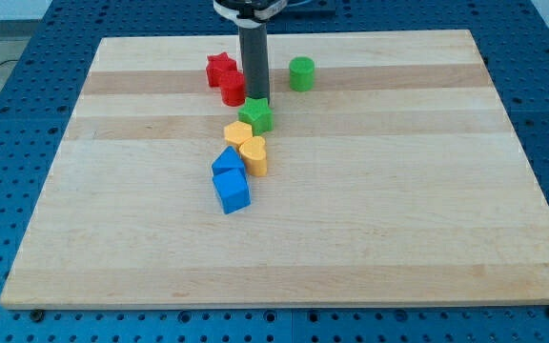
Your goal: Place the green star on top into yellow heart
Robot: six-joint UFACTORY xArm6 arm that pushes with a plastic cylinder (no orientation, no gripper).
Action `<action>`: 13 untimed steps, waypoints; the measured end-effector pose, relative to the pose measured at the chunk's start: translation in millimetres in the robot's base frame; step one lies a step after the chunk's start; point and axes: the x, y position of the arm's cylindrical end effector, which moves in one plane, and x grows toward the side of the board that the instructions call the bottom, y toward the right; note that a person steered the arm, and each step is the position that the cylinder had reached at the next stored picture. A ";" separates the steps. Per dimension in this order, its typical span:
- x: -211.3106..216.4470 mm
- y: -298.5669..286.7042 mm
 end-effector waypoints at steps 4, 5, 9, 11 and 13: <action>6.2 -15.6; -11.8 -28.4; 23.0 -35.4; 40.1 -25.3; 48.9 -1.5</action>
